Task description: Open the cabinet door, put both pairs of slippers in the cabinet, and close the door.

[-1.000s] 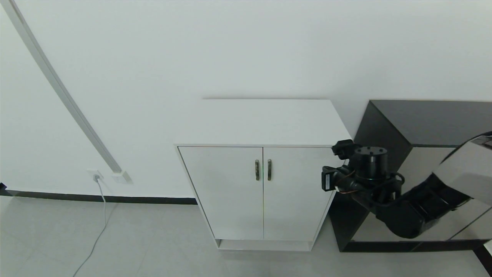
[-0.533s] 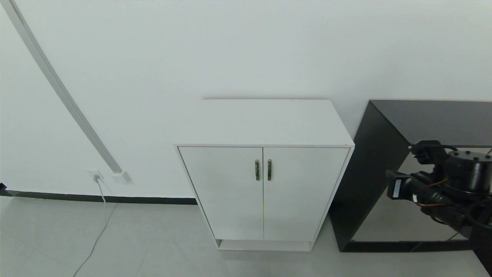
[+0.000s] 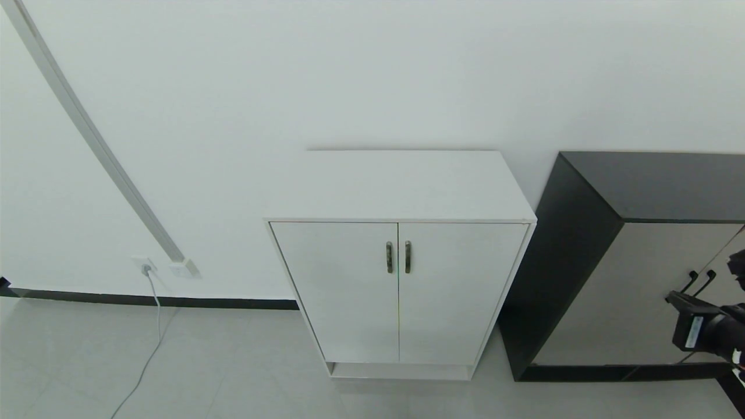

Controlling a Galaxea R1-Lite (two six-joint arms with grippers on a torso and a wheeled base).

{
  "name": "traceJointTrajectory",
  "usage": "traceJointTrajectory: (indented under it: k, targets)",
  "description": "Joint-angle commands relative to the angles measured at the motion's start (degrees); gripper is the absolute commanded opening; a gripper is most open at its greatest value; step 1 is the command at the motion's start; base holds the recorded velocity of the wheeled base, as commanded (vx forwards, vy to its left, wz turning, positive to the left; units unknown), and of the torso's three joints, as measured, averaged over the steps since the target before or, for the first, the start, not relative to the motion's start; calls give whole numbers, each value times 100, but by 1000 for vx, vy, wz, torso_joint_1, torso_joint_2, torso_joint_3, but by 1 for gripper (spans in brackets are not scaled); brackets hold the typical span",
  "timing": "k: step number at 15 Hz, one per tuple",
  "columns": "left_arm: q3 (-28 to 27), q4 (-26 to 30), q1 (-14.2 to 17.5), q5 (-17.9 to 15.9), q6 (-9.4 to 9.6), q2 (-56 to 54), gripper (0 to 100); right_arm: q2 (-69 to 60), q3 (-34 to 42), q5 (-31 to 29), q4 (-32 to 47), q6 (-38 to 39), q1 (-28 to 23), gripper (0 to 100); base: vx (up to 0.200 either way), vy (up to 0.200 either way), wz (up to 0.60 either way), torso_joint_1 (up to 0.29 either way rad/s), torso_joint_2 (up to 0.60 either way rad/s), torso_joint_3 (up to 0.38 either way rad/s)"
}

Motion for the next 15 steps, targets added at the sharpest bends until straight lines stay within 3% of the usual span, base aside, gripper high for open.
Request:
traceJointTrajectory:
  k: [1,4,15]
  targets:
    - [0,0,0,4,-4,7,0,-578,402,39,-2,-17,8,0,0,0,0,0,0,0]
    - [0,0,0,4,-4,7,0,-1087,912,206,42,-17,8,0,0,0,0,0,0,0]
    - [0,0,0,4,-4,7,0,-4638,833,926,4384,-8,8,0,0,0,0,0,0,0]
